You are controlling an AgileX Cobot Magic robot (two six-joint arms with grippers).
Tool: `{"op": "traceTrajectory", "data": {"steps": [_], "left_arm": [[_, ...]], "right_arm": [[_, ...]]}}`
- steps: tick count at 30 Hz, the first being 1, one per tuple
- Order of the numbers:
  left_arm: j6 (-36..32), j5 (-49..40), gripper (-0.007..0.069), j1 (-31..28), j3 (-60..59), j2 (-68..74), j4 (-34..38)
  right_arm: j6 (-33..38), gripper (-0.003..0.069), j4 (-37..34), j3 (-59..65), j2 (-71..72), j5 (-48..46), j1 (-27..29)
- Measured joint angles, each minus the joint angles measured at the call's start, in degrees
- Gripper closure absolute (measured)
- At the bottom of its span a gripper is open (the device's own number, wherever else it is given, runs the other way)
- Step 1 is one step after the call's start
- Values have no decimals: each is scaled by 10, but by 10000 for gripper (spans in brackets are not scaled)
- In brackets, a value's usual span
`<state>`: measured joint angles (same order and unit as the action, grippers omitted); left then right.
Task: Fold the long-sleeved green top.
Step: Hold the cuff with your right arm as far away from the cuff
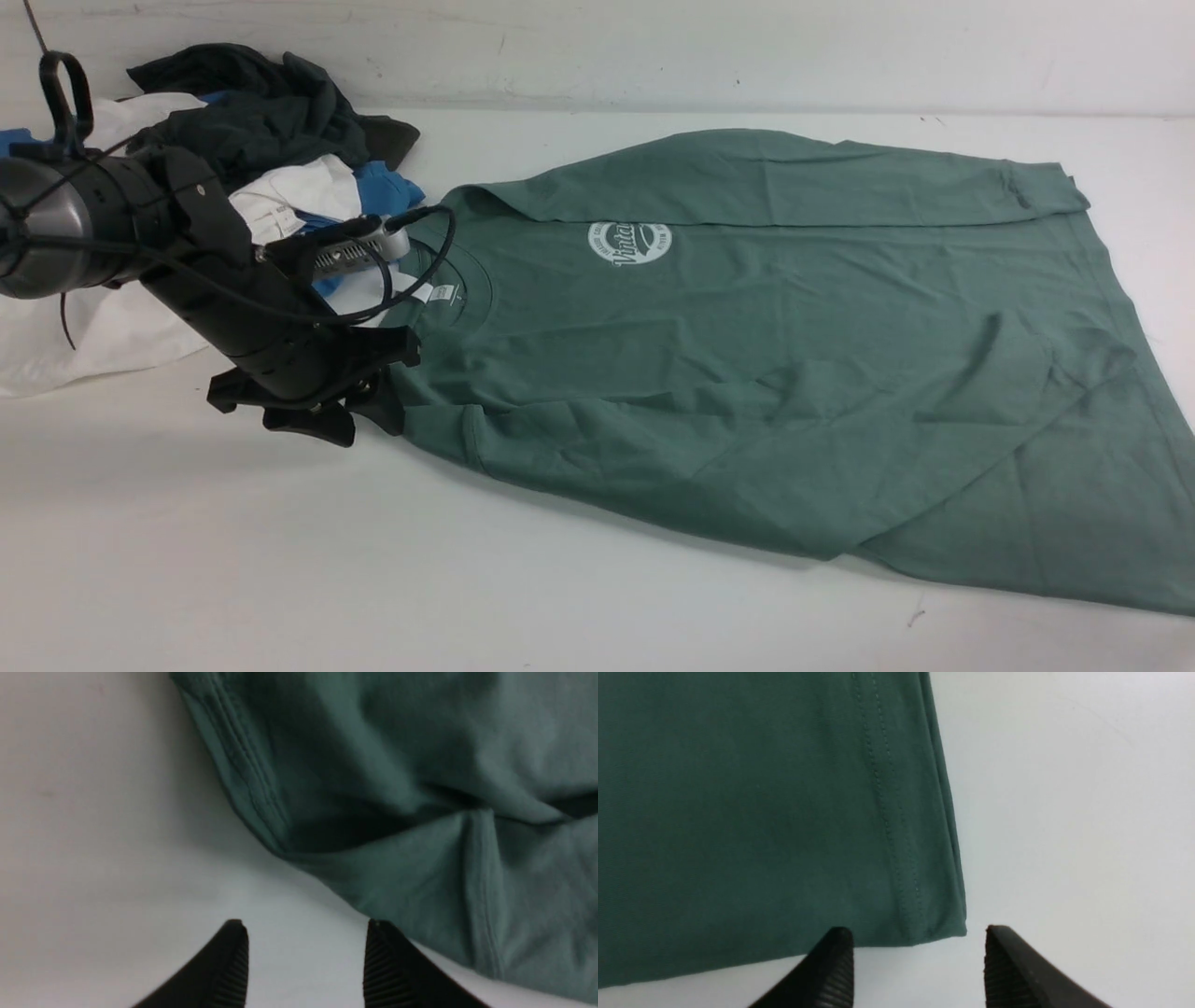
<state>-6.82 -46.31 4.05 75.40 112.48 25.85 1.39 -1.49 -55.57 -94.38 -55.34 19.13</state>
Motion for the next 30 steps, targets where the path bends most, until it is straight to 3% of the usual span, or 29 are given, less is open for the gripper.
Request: {"op": "traceTrajectory", "data": {"steps": [5, 16, 19, 20, 21, 22, 23, 26, 30], "left_arm": [[0, 35, 239, 0, 0, 17, 1], [0, 66, 243, 0, 2, 30, 35], [0, 71, 283, 0, 6, 34, 38], [0, 74, 342, 0, 8, 38, 41], [0, 74, 402, 0, 8, 41, 41], [0, 74, 413, 0, 8, 40, 41], [0, 77, 507, 0, 8, 42, 41], [-1, 78, 603, 0, 8, 43, 38], [-1, 64, 626, 0, 4, 37, 23]], "right_arm": [[0, 251, 0, 0, -44, 15, 0], [4, 267, -4, -4, -86, 34, 1], [5, 318, -6, -4, -86, 36, 1], [5, 400, -8, -4, -87, 36, 1], [5, 445, -10, -5, -87, 36, 1], [5, 468, -11, -5, -87, 36, 1], [5, 564, -14, -5, -87, 35, 1], [5, 620, -15, -5, -86, 25, 1], [0, 620, -5, 19, -66, 10, 1]]}}
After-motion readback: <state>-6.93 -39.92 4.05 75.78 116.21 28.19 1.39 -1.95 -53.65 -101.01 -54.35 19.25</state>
